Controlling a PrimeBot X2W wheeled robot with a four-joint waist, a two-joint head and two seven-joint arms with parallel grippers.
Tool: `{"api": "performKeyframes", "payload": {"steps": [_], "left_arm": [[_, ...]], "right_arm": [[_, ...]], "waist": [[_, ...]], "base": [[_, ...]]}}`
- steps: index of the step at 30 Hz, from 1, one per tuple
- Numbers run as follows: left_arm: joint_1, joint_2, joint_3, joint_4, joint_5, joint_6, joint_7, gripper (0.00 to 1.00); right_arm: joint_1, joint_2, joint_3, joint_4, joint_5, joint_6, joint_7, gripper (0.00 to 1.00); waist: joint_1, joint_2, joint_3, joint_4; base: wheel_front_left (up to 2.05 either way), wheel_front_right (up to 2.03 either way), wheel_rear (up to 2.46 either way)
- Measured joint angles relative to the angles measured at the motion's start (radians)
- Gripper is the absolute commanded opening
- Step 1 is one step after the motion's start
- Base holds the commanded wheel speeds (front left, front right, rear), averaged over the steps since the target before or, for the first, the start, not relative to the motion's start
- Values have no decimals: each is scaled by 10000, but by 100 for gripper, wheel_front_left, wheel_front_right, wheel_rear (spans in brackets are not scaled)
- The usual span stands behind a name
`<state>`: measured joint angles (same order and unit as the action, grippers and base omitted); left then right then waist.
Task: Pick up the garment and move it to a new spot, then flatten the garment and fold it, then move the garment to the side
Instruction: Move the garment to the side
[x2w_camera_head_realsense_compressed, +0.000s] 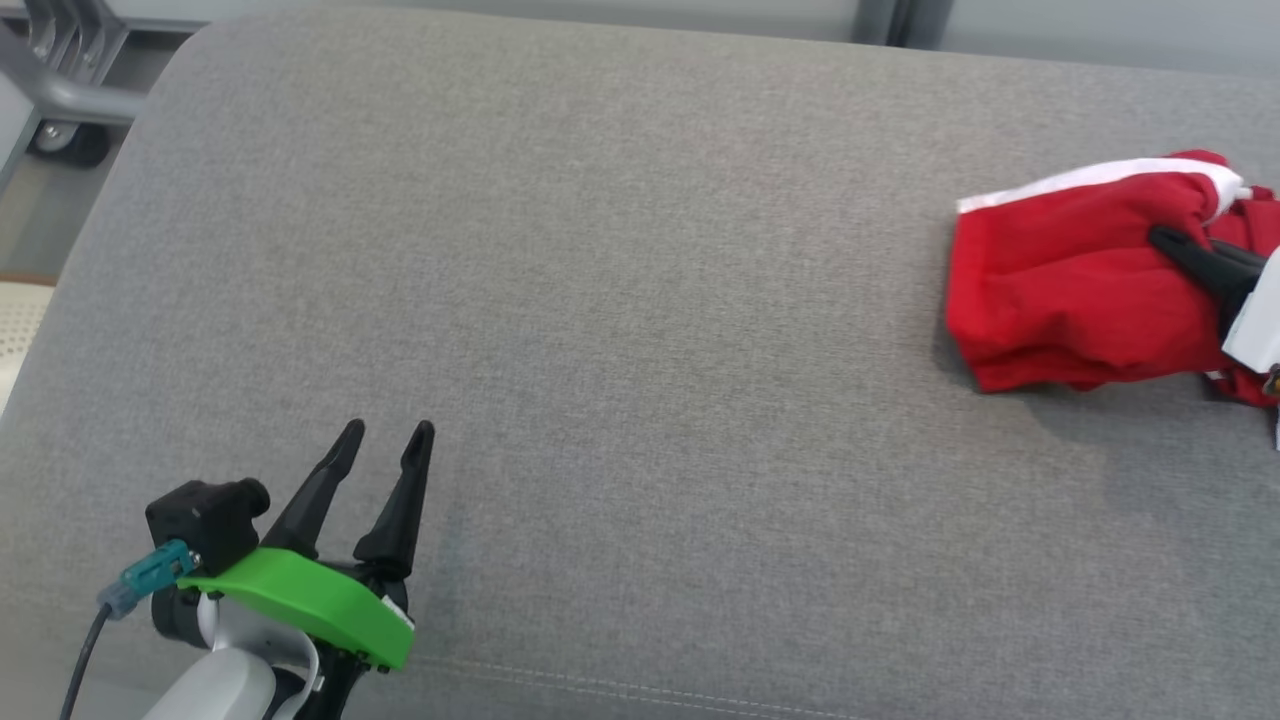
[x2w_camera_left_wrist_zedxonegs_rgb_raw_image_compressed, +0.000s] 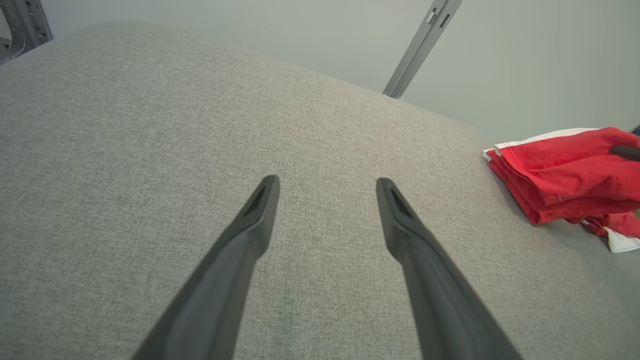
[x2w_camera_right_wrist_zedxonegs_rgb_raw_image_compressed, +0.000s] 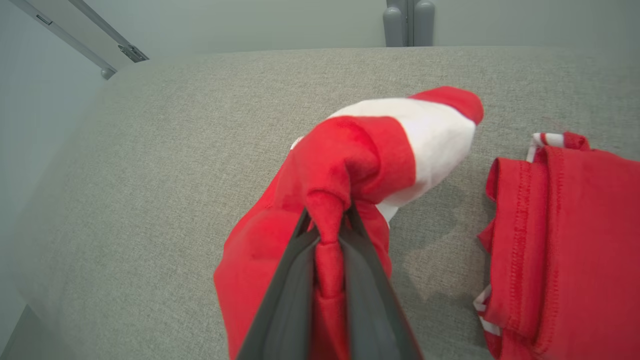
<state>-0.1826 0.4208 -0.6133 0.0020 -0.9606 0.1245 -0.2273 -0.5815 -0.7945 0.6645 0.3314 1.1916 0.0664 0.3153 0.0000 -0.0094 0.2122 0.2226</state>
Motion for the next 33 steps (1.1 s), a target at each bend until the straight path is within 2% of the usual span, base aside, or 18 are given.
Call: {"api": "performKeyframes", "payload": {"steps": [4,9,17,21,26,27,33], "left_arm": [[186,-8,196,474,644,0,-159,100],[392,-280,621,717,871,0,-244,100],[414,-685,1028,878,1434,0,-244,100],[413,-1003,1490,882,1933,0,-244,100],[444,-1300,1858,1011,2211,0,-244,100],[450,-1323,1900,1051,2272,0,-244,100],[455,-1592,2073,1047,2506,-15,-244,100]], "right_arm": [[3,-422,-36,44,-272,-81,38,0],[27,-1177,-228,96,-316,-267,184,0],[25,-1998,-497,479,-420,-771,341,0],[202,-2468,-397,752,-761,-871,466,0],[379,-2688,-207,1001,-1177,-988,449,0],[388,-2696,-176,1074,-1212,-1037,426,5],[514,-2709,-121,1459,-1490,-1290,150,2]], "waist": [[0,0,-237,-274],[0,0,-344,-463],[0,0,-12,-384],[0,0,176,-287],[0,0,394,-192],[0,0,434,-185],[0,0,654,-215]], "base": [[0,0,0],[0,0,0],[0,0,0],[0,0,0],[0,0,0],[0,0,0],[0,0,0]]}}
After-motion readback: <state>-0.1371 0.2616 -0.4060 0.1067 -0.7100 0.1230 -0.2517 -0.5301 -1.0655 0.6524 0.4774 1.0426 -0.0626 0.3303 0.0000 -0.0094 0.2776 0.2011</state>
